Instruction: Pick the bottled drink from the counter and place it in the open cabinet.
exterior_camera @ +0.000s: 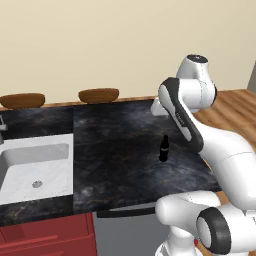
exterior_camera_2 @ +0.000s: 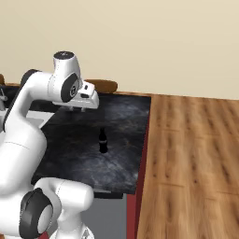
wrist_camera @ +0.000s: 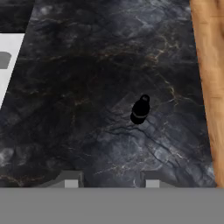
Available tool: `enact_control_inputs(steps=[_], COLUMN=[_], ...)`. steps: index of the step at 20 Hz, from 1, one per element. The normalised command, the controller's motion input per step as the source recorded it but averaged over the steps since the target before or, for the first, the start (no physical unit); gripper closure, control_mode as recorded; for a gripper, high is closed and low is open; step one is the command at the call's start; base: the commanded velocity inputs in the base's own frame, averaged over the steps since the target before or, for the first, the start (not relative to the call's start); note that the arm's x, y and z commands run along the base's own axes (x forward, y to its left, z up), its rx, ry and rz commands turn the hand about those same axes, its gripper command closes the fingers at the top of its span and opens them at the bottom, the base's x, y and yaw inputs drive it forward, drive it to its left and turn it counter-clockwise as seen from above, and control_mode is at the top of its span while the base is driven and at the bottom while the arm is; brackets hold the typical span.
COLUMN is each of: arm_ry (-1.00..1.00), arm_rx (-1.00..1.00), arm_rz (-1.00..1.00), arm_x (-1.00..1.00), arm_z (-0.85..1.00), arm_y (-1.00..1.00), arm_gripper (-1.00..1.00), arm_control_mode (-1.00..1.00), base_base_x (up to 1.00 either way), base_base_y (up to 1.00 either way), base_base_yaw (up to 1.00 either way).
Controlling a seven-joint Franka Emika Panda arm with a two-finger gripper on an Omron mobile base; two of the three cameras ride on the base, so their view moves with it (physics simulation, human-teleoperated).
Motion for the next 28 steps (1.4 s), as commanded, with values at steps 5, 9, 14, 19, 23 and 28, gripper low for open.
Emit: enact_control_inputs(steps=[5,9,14,19,23,28], arm_ry=[0.0,-0.06,-0.11,-0.09,-0.01,0.04], arm_rx=[0.01,0.12,0.17,0.1,0.01,0.01], arm_rz=[0.0,0.09,0.19,0.24,0.24,0.14], arm_x=[0.05,-0.02,-0.36,-0.31,-0.25,-0.04], arm_z=[-0.05,-0.2,-0.18,-0.18,-0.41,-0.57], arm_y=[-0.05,-0.55,-0.65,-0.35,-0.08,-0.07], arm_gripper=[-1.0,-1.0,-1.0,-1.0,-1.0,-1.0], arm_control_mode=[-1.0,-1.0,-1.0,-1.0,-1.0,-1.0], base_base_x=[0.0,0.0,0.0,0.0,0.0,0.0], base_base_y=[0.0,0.0,0.0,0.0,0.0,0.0], base_base_yaw=[0.0,0.0,0.0,0.0,0.0,0.0])
